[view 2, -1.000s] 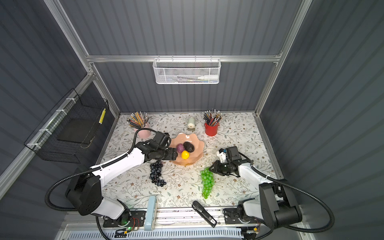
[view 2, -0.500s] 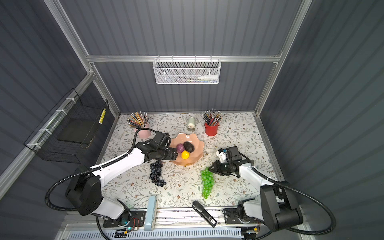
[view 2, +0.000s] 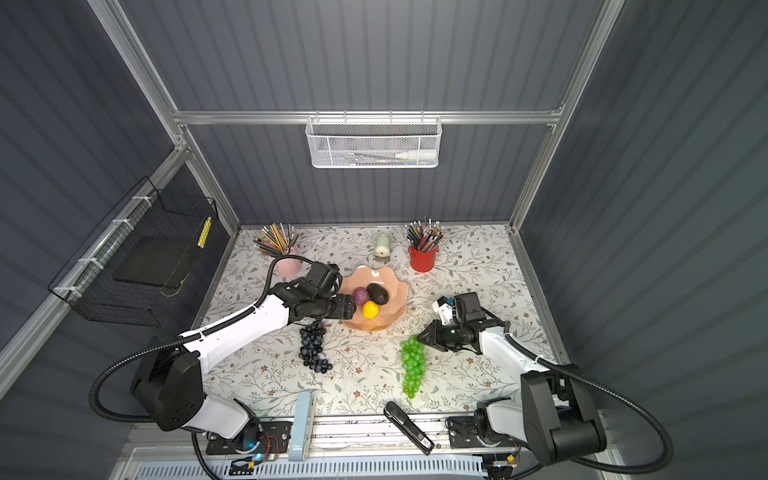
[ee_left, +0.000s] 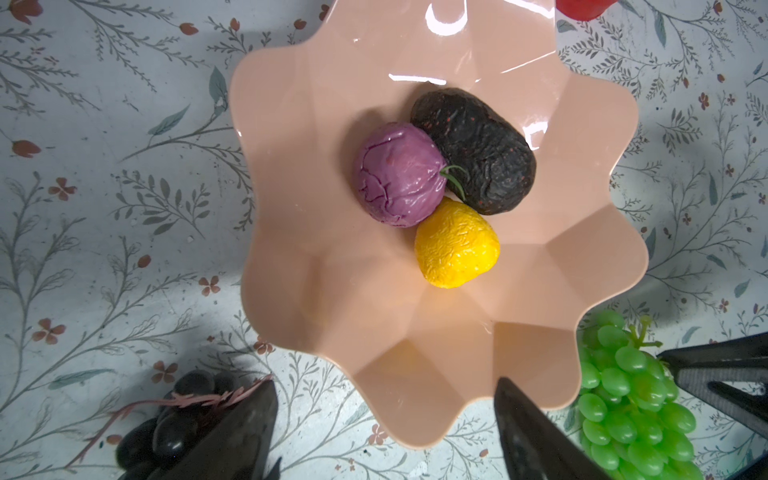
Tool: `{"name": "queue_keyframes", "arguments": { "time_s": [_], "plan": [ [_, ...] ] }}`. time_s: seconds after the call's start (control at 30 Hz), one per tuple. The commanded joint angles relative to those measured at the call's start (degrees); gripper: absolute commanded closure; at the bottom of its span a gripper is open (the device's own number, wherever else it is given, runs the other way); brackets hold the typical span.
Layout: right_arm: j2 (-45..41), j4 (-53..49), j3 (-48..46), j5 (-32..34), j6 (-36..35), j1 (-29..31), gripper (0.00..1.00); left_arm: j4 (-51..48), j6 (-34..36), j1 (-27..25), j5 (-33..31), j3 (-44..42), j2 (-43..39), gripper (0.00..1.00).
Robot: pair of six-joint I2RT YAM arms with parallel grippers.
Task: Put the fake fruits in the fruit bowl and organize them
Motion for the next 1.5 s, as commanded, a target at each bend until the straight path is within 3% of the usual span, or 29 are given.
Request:
{"name": "queue_keyframes", "arguments": {
  "time_s": [0.0, 0.17, 0.5, 0.73, 1.07, 1.3, 1.47],
  "plan": [
    [-0.48, -2.18, -0.36, -1.55, 0.09, -0.64, 0.76, -0.97, 0.57, 0.07, 0.73, 1.56, 0.87, 0.18],
    [-3.01, -3.63, -2.24, 2.27, 0.77, -0.59, 0.68, -0.87, 0.57, 0.07, 0.64, 1.61, 0.7, 0.18],
    [-7.63, -4.44, -3.54, 8.8, 1.84, -1.93, 0.62, -0.65, 0.59, 0.07, 0.82, 1.61, 0.81, 0.18],
    [-5.29, 0.31, -5.2, 4.26, 1.96, -2.23, 0.6, -0.45, 0.48, 0.07, 1.17, 1.68, 1.27, 0.18],
    [-2.4, 5.72, -6.84, -1.85, 3.47, -2.13, 0.71, -0.43, 0.36, 0.07, 1.34, 2.42, 2.01, 0.18],
    [-2.89, 6.09, -6.34, -1.9, 3.72, -2.13, 0.93, -0.52, 0.39, 0.07, 1.17, 2.66, 2.08, 0.18],
    [-4.5, 5.43, -5.71, -1.56, 4.07, -2.13, 1.0, -0.52, 0.38, 0.07, 1.24, 2.75, 2.17, 0.18]
  ]
}}
